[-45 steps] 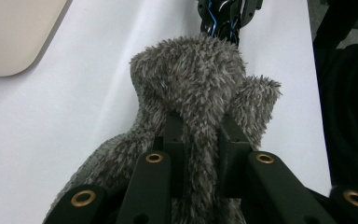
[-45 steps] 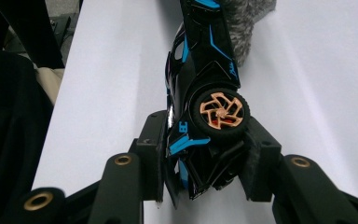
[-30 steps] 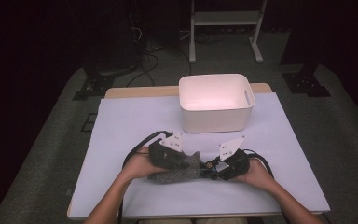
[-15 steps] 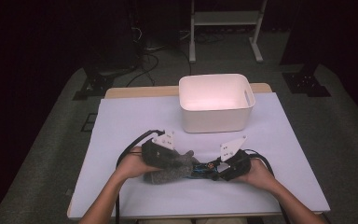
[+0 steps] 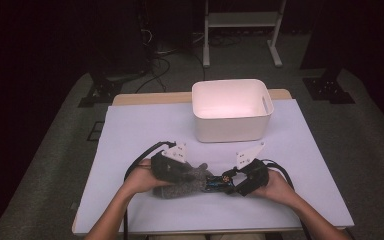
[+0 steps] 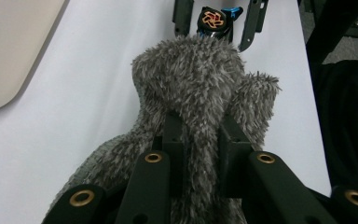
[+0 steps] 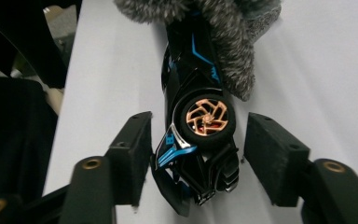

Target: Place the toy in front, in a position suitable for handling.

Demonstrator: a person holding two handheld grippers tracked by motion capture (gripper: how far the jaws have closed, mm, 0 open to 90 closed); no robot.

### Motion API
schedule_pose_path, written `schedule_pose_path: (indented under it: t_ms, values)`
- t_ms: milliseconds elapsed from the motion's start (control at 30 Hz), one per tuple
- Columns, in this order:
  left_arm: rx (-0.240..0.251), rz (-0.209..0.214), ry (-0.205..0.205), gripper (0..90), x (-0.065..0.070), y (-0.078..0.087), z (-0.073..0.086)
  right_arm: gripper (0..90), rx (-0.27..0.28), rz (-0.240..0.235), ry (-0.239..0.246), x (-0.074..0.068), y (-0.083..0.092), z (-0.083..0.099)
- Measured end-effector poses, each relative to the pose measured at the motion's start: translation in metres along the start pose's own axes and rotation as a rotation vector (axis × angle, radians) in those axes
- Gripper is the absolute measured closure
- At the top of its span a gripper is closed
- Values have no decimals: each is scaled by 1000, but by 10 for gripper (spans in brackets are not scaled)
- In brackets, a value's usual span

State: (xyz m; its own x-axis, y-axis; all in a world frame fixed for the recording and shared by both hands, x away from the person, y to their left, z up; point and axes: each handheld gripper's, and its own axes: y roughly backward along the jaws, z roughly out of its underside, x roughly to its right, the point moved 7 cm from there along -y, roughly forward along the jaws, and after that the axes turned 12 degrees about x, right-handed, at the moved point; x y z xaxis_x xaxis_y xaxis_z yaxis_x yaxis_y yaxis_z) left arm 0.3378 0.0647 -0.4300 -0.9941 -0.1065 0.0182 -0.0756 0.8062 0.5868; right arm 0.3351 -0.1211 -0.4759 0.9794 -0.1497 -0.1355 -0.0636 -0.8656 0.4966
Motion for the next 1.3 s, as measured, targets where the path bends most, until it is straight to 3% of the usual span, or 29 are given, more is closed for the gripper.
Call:
schedule_pose_path:
  t_ms: [300, 567, 700, 967, 1167, 1300]
  values:
    - [-11, 58, -7, 764, 17, -4, 4, 260, 24, -35, -93, -10, 1, -5]
    - [-12, 80, -15, 764, 30, -5, 9, 207, -14, -26, -123, -16, -5, 6]
    - [-14, 87, -19, 764, 34, -6, 11, 190, -17, -2, -95, -20, -7, 8]
    - [-61, 123, -40, 758, 46, -18, 18, 171, -122, 3, -49, -30, -21, 26]
    - [-31, 121, -16, 758, 42, -21, 17, 234, -90, 1, -3, -33, -20, 27]
    - [-27, 92, -19, 762, 35, -28, 12, 235, -79, 53, 80, -29, -21, 23]
